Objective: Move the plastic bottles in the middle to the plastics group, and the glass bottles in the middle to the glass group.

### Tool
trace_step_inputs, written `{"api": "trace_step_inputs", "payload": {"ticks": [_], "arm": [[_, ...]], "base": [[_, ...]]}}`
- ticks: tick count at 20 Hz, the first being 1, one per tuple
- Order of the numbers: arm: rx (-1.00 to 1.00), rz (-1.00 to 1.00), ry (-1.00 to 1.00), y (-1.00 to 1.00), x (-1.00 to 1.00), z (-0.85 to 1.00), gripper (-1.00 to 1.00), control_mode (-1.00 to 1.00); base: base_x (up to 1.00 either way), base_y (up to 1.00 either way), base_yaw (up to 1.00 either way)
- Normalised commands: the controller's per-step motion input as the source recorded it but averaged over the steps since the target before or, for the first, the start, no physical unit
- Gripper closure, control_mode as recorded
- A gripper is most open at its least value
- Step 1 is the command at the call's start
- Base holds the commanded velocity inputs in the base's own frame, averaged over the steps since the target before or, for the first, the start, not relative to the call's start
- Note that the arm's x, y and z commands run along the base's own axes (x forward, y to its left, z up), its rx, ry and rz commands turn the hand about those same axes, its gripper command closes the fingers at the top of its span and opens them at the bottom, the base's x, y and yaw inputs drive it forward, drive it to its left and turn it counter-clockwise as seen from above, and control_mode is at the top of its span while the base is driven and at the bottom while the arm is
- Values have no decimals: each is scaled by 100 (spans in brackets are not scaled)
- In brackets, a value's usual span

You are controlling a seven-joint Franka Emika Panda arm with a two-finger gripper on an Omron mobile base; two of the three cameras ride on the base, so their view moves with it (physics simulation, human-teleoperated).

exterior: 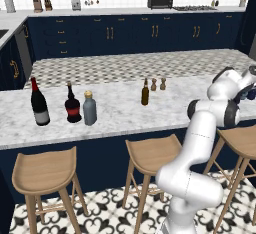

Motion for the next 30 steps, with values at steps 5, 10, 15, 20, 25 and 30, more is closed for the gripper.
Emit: {"api": "trace_step_inputs", "payload": {"ticks": [5, 10, 15, 20, 25, 30], "arm": [[0, 11, 2, -25, 10, -14, 100, -100], [0, 8, 10, -7, 6, -28, 100, -100], [0, 6, 10, 0, 21, -21, 100, -100], [1, 9, 1, -11, 27, -15, 100, -100], [6, 12, 7, -22, -1, -30, 100, -100], [12, 8, 15, -13, 5, -20, 100, -100]], "base": [[0, 0, 0], [0, 0, 0], [0, 0, 0], [0, 0, 0], [0, 0, 0], [0, 0, 0]]}}
